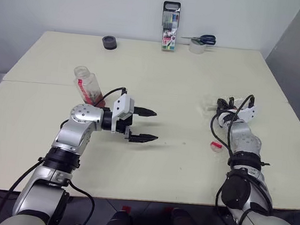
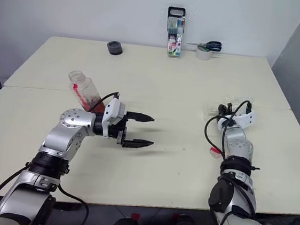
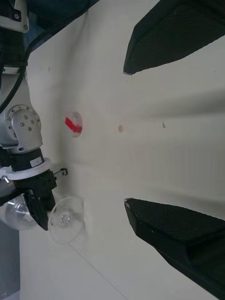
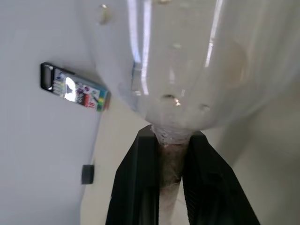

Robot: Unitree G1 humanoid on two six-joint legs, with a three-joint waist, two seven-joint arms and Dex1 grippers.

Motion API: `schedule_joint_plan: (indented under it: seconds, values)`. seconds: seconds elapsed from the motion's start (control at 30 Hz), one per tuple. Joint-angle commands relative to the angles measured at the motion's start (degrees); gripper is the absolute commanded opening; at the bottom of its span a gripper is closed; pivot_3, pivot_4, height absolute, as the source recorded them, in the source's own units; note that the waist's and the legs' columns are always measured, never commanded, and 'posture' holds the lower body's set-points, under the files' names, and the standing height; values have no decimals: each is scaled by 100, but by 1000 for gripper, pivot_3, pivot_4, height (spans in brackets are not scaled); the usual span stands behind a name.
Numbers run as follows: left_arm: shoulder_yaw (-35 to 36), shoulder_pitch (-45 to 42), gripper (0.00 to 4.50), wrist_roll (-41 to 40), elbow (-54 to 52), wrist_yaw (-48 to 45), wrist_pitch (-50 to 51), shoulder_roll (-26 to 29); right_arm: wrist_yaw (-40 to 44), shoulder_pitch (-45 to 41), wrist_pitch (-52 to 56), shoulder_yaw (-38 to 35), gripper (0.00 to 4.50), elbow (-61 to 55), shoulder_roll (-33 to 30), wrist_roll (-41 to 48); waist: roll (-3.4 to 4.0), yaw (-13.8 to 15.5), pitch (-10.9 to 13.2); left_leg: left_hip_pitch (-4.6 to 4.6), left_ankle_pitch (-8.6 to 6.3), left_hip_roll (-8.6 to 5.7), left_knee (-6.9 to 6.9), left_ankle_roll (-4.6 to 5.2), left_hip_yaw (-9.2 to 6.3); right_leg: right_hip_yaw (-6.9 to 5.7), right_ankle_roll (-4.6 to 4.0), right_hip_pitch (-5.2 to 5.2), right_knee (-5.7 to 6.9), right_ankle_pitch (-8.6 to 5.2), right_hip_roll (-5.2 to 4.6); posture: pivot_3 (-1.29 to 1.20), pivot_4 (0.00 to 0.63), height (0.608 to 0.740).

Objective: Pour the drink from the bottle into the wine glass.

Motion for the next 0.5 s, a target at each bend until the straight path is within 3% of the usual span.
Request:
schedule_joint_plan:
  seconds: [0.03,0.17,0.27,0.5]
  values:
    - [99,-22,4500,-38,-305,105,79,75,254,490,-9,890,280,-741,-29,-759,1,2,0,-2,0,0,0,0,-4,-2,0,0,0,0,0,0,150,740]
    - [172,192,4500,-40,-489,284,236,155,712,1308,-557,2580,279,-1587,-243,-2261,7,-4,-4,-2,0,-2,-3,0,-3,1,1,-2,-1,0,-1,0,150,740]
    - [201,436,4500,-38,-712,406,349,241,810,1865,-1040,3415,272,-1703,-330,-3141,8,0,-15,-1,0,-3,-3,-1,-8,-1,1,-1,-3,-1,0,0,150,740]
    - [310,836,4500,-52,-1065,739,523,406,867,2555,-1424,4327,269,-1939,-181,-4187,-31,39,-74,4,0,-1,-1,-1,-19,-10,1,8,-4,-1,1,0,150,740]
